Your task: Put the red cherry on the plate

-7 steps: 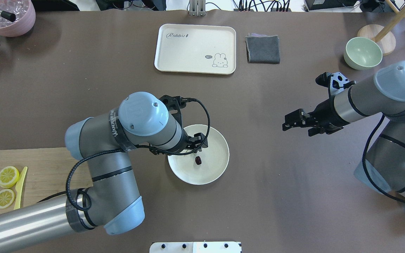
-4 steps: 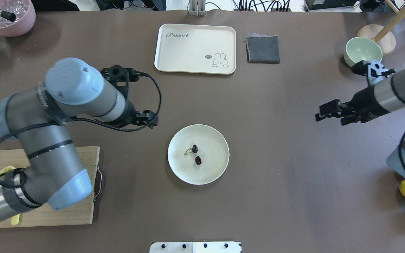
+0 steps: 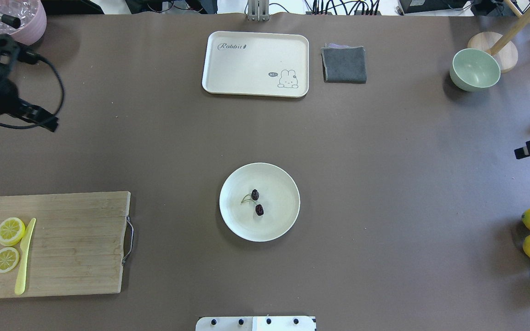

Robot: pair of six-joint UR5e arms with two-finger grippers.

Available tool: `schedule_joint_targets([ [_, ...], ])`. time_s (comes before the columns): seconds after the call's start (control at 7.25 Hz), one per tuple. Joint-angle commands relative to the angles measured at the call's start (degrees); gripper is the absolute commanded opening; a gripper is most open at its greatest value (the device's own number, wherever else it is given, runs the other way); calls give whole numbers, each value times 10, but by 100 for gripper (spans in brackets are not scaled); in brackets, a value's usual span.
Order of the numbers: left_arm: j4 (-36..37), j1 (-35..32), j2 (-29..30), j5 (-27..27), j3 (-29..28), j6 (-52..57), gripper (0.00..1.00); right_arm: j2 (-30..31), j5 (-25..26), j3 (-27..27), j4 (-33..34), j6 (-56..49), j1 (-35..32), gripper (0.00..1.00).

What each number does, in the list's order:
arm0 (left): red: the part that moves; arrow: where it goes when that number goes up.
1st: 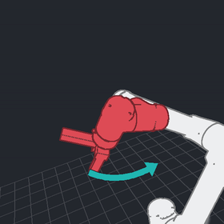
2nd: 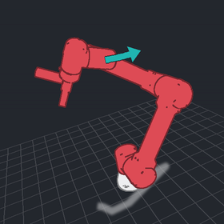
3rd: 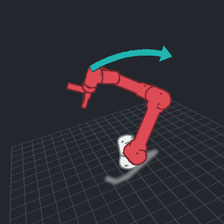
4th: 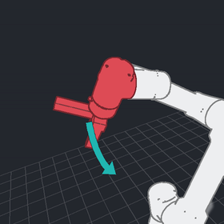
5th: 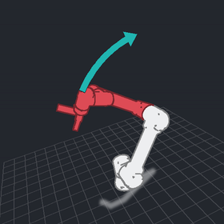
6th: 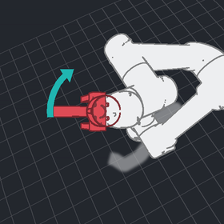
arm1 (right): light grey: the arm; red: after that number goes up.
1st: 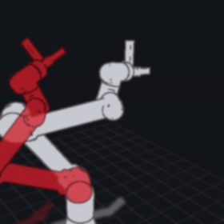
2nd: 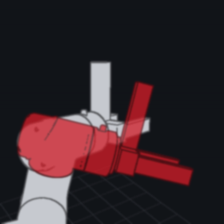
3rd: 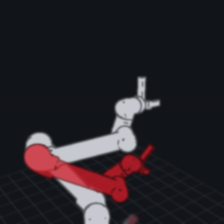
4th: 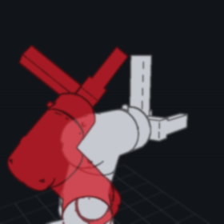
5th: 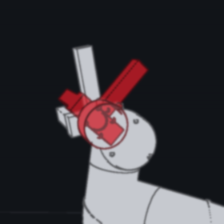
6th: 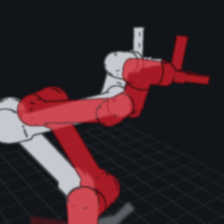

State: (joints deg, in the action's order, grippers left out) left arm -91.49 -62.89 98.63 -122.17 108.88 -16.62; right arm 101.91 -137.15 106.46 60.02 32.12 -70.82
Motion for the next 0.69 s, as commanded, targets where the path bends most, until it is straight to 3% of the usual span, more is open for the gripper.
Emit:
schedule_joint_targets([
  [0.0,1,-142,-44,-88,-76,210,98,18,-6,-16,1,-38,-33,100],
  [0.28,2,-186,-50,-89,-102,218,98,16,-6,-33,2,-59,-53,100],
  [0.55,3,-188,-61,-103,-120,211,98,14,-5,-47,3,-62,-64,100],
])
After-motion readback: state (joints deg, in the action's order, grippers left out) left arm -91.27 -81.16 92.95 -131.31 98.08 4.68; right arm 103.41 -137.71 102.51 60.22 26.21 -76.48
